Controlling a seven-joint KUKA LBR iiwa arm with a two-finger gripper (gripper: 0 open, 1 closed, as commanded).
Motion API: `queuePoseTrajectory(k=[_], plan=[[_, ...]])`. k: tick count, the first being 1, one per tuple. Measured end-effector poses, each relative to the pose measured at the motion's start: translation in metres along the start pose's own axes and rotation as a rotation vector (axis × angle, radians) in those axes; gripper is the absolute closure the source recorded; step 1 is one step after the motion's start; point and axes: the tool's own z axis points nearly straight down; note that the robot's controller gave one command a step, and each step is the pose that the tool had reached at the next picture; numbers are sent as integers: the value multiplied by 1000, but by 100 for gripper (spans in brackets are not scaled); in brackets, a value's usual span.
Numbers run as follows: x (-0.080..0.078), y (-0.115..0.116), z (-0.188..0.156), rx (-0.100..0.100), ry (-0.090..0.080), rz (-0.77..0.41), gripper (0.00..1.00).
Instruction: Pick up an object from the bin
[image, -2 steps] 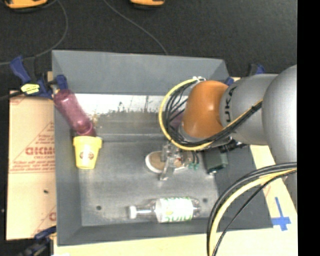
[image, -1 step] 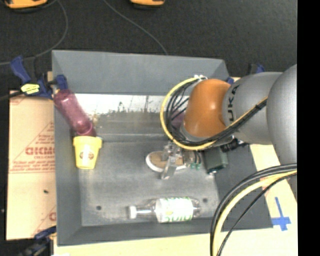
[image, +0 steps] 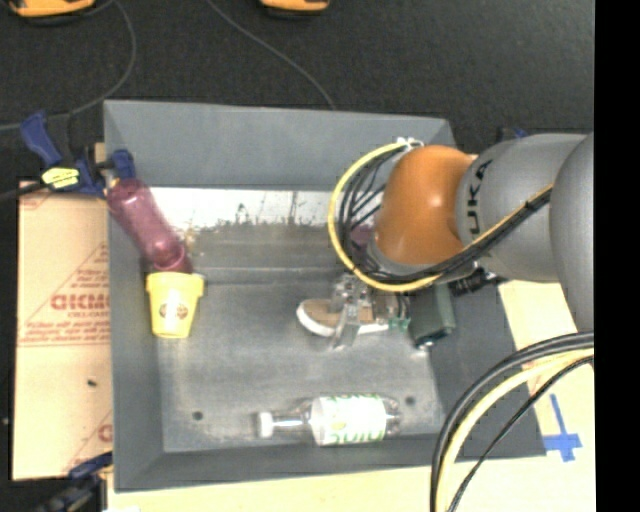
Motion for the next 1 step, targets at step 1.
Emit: queuePoseTrajectory(k=[1], plan=[[-1,0,-13,0,-3,1,100]])
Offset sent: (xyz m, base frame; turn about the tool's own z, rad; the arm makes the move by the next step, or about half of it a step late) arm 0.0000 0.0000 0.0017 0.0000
